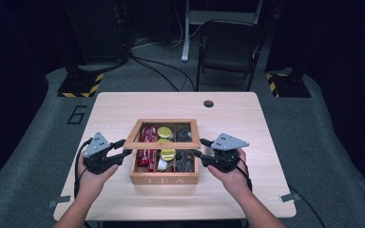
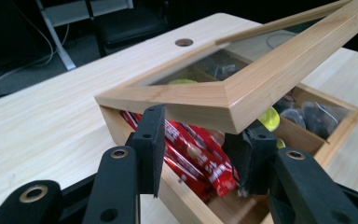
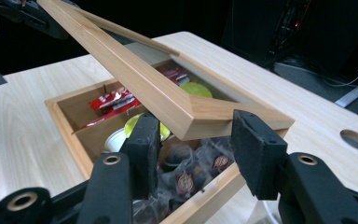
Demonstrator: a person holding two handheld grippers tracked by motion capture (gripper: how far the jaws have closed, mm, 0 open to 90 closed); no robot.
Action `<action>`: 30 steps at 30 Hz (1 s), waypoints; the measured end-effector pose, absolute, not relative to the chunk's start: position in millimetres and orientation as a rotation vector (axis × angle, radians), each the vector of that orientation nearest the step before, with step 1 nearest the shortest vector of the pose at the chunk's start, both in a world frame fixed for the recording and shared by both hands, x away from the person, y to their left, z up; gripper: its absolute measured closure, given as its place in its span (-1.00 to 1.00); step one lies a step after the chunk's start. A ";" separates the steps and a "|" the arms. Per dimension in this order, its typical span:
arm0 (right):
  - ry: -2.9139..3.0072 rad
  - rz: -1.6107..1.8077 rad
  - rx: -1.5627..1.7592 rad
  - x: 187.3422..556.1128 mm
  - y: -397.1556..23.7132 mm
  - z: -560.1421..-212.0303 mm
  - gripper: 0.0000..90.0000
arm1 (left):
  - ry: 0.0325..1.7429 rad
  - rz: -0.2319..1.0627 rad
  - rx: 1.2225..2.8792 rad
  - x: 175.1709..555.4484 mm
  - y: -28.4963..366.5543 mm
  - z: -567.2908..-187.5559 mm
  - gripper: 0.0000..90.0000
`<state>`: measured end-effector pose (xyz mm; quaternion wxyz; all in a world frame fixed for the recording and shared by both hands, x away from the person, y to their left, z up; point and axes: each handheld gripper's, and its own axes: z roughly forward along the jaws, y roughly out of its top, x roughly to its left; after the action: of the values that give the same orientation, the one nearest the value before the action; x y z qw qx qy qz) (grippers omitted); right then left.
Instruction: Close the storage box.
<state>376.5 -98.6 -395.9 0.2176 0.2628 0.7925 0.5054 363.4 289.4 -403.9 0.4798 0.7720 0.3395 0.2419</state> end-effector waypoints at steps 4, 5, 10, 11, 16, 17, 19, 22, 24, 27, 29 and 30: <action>2.209 1.390 0.721 373.5 -99.8 -401.4 0.20 | 0.832 0.583 1.877 357.0 289.5 -407.0 0.30; 2.208 1.390 0.735 372.7 -99.5 -402.3 0.20 | 0.831 0.576 1.878 355.2 290.2 -407.3 0.30; 2.216 1.359 0.730 368.3 -98.8 -407.1 0.22 | 0.824 0.565 1.882 347.1 291.0 -411.6 0.30; 2.219 1.358 0.716 367.6 -99.3 -408.6 0.22 | 0.823 0.564 1.888 346.0 290.8 -412.7 0.30; 2.226 1.371 0.730 363.0 -101.2 -415.8 0.25 | 0.834 0.556 1.880 343.2 290.7 -419.9 0.30; 2.225 1.373 0.734 362.1 -101.3 -417.2 0.26 | 0.834 0.552 1.884 342.9 291.0 -420.5 0.30; 2.225 1.367 0.736 361.2 -101.2 -418.6 0.26 | 0.836 0.550 1.886 342.0 290.7 -422.4 0.30; 2.239 1.372 0.734 359.5 -101.9 -420.9 0.26 | 0.830 0.548 1.883 341.0 291.5 -426.4 0.30; 2.233 1.372 0.737 358.2 -101.9 -423.6 0.25 | 0.830 0.552 1.880 339.8 291.5 -430.3 0.30; 2.253 1.370 0.746 354.8 -102.4 -428.8 0.25 | 0.825 0.549 1.904 338.6 291.8 -434.2 0.30; 2.255 1.366 0.753 354.0 -102.4 -431.0 0.26 | 0.830 0.538 1.906 337.8 291.8 -436.8 0.30; 2.256 1.369 0.748 354.2 -102.0 -432.0 0.26 | 0.836 0.537 1.899 337.5 291.6 -438.3 0.30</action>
<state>354.2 -102.0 -432.0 0.1983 0.2674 0.8062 0.4892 337.5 291.6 -438.3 0.4787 0.7779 0.3425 0.2201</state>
